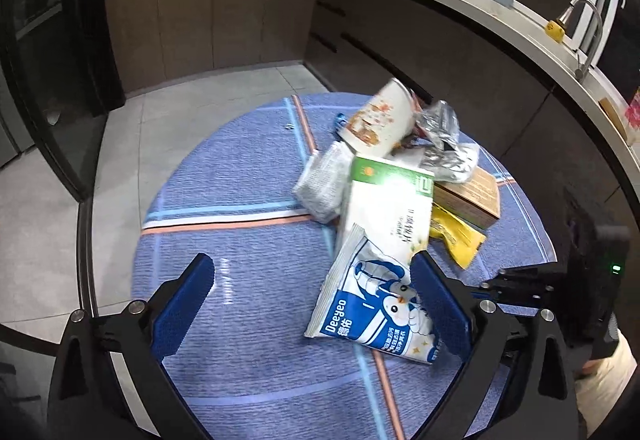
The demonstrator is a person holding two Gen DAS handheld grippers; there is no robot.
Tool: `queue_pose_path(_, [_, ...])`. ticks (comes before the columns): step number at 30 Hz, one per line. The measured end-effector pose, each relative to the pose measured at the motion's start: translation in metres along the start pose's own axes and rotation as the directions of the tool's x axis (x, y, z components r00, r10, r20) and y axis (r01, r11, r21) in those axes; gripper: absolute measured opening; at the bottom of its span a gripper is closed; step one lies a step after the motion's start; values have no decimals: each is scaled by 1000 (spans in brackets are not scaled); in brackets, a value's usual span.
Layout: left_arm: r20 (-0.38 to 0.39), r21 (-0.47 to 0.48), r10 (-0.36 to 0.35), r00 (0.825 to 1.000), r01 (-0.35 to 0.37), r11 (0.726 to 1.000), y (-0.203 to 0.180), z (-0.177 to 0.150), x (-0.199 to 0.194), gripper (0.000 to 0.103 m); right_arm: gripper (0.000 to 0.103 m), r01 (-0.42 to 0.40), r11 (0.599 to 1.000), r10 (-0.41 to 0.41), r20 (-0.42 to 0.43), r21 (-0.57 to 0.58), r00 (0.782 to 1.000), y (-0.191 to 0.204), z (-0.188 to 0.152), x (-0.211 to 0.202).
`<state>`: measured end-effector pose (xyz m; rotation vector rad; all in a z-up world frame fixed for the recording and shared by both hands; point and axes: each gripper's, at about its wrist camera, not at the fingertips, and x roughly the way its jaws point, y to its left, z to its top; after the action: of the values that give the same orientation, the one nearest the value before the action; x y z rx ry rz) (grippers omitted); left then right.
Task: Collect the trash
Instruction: 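Grasp the blue-white milk carton with the right gripper while the left gripper approaches the medicine box, then lift the milk carton with the right gripper while the left gripper grasps the white-green medicine box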
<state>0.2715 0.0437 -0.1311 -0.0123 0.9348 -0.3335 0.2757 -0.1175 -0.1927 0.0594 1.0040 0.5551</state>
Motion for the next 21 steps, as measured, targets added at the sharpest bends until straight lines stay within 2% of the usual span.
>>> queue_pose_path(5, [-14,23,-15,1000,16,1000,-18,-3,5,95,4,37,998,-39,54,50,998,1,-23,-40])
queue_pose_path(8, [-20,45,-21,1000,22,999,-31,-1,12,95,4,102,987,-115,103,125,988,-9,-48,-72])
queue_pose_path(11, [-36,73,-13,999,16,997,-49,2,28,95,4,168,954,-205,131,247,970,-25,-71,-90])
queue_pose_path(15, [-64,115,58,996,-50,992,-67,8,59,95,4,188,930,-239,128,315,963,-39,-95,-100])
queue_pose_path(21, [-106,149,132,986,-116,982,-75,11,92,95,4,181,925,-234,124,333,964,-46,-109,-100])
